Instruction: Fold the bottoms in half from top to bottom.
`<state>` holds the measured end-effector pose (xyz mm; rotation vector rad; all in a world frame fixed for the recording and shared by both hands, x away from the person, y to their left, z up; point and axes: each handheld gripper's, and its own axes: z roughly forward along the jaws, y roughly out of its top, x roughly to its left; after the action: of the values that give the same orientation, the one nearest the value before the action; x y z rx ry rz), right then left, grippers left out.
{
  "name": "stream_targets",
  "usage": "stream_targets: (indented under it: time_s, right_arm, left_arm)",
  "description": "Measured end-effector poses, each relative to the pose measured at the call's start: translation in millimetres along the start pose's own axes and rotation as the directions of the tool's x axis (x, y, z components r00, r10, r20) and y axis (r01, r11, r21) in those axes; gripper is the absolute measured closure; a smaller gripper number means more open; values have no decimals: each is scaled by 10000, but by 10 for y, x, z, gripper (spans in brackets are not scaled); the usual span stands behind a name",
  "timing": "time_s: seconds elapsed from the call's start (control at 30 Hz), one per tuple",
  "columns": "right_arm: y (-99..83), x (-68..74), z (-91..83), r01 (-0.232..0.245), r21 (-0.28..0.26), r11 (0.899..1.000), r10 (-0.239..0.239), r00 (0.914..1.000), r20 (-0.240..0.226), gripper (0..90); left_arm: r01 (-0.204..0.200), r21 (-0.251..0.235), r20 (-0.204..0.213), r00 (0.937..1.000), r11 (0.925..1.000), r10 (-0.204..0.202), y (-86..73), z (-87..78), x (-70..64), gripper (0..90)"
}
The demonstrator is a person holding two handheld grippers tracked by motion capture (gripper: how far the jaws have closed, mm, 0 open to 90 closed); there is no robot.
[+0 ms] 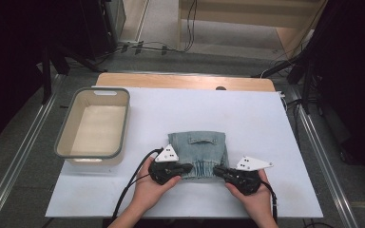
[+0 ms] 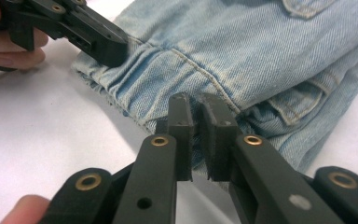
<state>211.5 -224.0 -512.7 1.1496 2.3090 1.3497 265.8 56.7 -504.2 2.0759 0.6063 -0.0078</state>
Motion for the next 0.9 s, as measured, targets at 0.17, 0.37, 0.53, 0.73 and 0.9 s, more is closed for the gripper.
stream_targets:
  time_s: [0.17, 0.37, 0.53, 0.73, 0.9]
  right_arm:
    - [81, 53, -76, 257, -379, 9989, -257, 9997, 13, 728]
    - [200, 43, -181, 394, -825, 9958, -389, 9992, 77, 574]
    - [304, 20, -246, 516, -1097, 9926, -442, 9966, 697, 287]
    - [430, -29, -287, 130, -1172, 9930, -33, 9965, 832, 85]
    - [548, -101, -318, -25, -1257, 9921, 107, 9979, 644, 21]
  left_arm:
    - [159, 13, 87, 9998, 9999, -159, -5, 4, 11, 887]
    - [246, 9, 125, 9996, 9997, -246, -10, 5, 20, 887]
    - [316, -3, 212, 9993, 9995, -316, -13, 5, 32, 887]
    - [285, 6, 234, 9993, 9996, -285, -13, 5, 37, 888]
    - [324, -9, 222, 9992, 9995, -324, -14, 7, 32, 887]
